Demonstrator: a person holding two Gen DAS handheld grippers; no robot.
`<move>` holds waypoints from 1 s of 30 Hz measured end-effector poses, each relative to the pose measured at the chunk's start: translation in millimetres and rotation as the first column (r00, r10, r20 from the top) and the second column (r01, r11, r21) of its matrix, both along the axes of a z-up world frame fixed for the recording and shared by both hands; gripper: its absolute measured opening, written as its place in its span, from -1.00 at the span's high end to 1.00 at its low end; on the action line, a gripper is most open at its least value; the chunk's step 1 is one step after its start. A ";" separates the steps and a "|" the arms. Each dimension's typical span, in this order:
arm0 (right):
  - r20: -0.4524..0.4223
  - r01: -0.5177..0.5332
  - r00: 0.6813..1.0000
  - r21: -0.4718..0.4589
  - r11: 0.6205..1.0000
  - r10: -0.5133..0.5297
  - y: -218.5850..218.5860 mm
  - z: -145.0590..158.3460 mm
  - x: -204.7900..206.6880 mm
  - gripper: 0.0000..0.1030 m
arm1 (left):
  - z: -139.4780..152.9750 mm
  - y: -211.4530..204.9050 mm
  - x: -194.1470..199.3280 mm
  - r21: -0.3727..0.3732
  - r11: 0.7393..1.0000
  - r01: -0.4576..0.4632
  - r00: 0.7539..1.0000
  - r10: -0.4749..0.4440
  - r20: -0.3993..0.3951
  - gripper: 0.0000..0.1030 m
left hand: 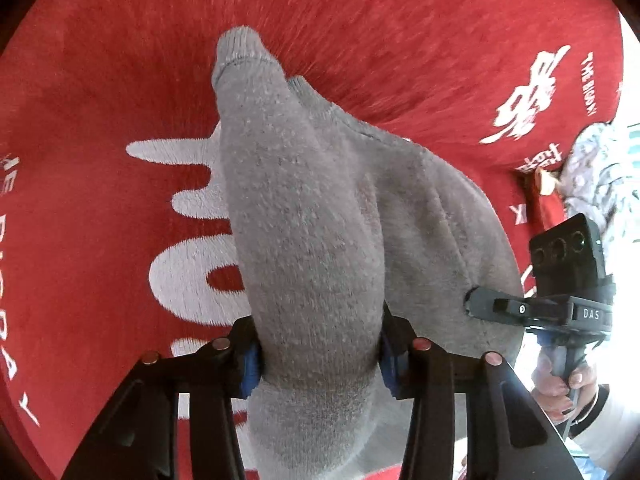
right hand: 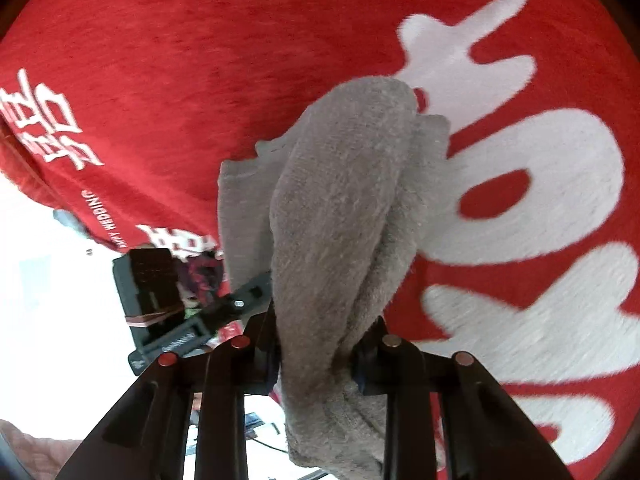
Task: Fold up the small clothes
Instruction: 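Grasp the grey sweater edge with both grippers and lift it, then fold the lifted edge over the sweater and open both grippers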
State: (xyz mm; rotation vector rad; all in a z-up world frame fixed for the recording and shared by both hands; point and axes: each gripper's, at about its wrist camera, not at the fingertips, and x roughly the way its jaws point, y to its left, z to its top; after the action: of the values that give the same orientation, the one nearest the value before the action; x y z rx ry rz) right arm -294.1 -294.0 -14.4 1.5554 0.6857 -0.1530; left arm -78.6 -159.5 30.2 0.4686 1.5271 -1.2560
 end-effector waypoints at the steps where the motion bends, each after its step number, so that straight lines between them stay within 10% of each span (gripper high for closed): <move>1: 0.008 0.000 1.000 0.002 1.000 0.000 2.5 3.7 0.6 0.41 | 5.9 3.7 -1.1 -0.006 1.000 -0.002 1.000 0.002 0.002 0.08; 12: 0.078 -0.013 0.997 0.083 0.996 0.006 49.9 38.7 -21.3 0.41 | 59.1 76.9 -0.1 -0.006 1.000 -0.021 1.000 0.022 0.014 0.08; 22: 0.075 -0.021 0.997 0.114 0.993 0.013 120.1 26.0 8.4 0.41 | 44.9 151.1 31.6 0.051 0.998 -0.026 0.999 0.024 0.044 0.08; 27: -0.117 -0.080 0.990 -0.037 0.996 0.075 126.0 17.4 26.7 0.40 | 22.6 166.7 42.2 0.117 0.991 -0.058 0.983 0.036 0.182 0.08; 30: -0.355 -0.173 0.930 -0.205 0.963 0.092 121.8 22.2 30.0 0.23 | 21.4 178.5 52.5 0.130 0.988 -0.079 0.965 0.042 0.260 0.07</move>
State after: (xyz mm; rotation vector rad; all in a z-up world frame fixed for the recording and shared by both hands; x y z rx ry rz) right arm -264.2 -172.2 7.8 1.2615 1.0094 -0.3965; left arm -26.0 19.0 51.5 0.6456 1.4015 -1.0021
